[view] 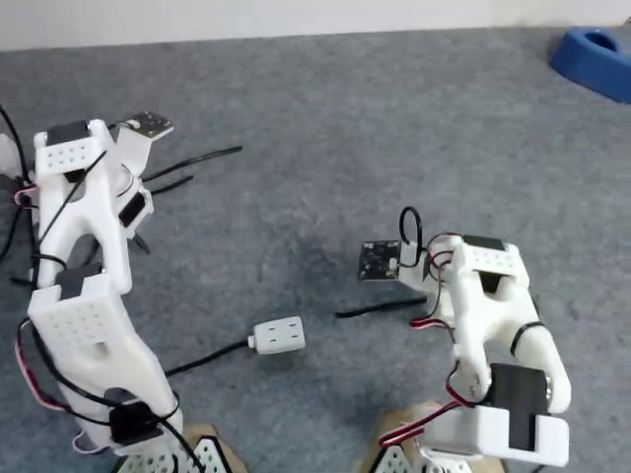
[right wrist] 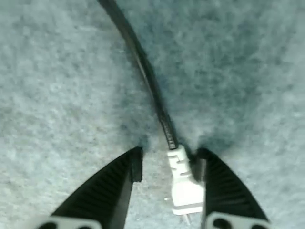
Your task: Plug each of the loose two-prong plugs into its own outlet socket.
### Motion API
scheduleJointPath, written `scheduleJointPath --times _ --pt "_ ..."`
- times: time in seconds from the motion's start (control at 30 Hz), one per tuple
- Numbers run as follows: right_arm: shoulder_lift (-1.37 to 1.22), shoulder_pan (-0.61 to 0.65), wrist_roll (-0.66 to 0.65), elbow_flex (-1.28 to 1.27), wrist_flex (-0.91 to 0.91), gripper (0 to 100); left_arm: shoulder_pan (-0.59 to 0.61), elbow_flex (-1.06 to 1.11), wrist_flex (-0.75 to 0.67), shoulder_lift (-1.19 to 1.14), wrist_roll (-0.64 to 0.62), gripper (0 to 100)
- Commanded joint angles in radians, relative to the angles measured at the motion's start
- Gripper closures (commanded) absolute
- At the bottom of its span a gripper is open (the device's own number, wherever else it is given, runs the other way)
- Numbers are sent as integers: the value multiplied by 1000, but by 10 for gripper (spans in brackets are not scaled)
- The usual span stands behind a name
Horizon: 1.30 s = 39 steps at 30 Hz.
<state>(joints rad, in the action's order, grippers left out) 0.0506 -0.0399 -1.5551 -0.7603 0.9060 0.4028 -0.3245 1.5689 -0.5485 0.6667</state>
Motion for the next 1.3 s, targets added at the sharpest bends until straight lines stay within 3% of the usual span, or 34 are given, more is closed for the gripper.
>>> scheduleJointPath --times 0.0,0.2,0.3,0.5,0.6,0.83,0.93,1.0,1.13,1.27 --pt "-4 10 20 7 -16 779 24 -8 0 58 8 821" --pt "-2 5 23 5 -12 810 16 -10 5 64 8 822" --pt "-4 8 141 5 -16 998 16 -10 8 65 8 822" --pt "7 22 270 10 -10 991 18 -4 8 59 8 822" --pt "27 59 499 124 -7 993 -2 -7 8 59 6 822" --pt "101 143 1260 704 202 993 -101 -10 9 68 -2 822" --pt "71 130 1625 955 286 993 -128 -12 9 68 -2 822" --pt "36 122 1797 1075 344 993 -145 -21 9 68 -2 822" --pt "-77 174 1941 1121 421 993 -174 -162 31 71 -114 822" --pt "-208 295 1970 1139 421 993 -231 -257 21 147 -256 822"
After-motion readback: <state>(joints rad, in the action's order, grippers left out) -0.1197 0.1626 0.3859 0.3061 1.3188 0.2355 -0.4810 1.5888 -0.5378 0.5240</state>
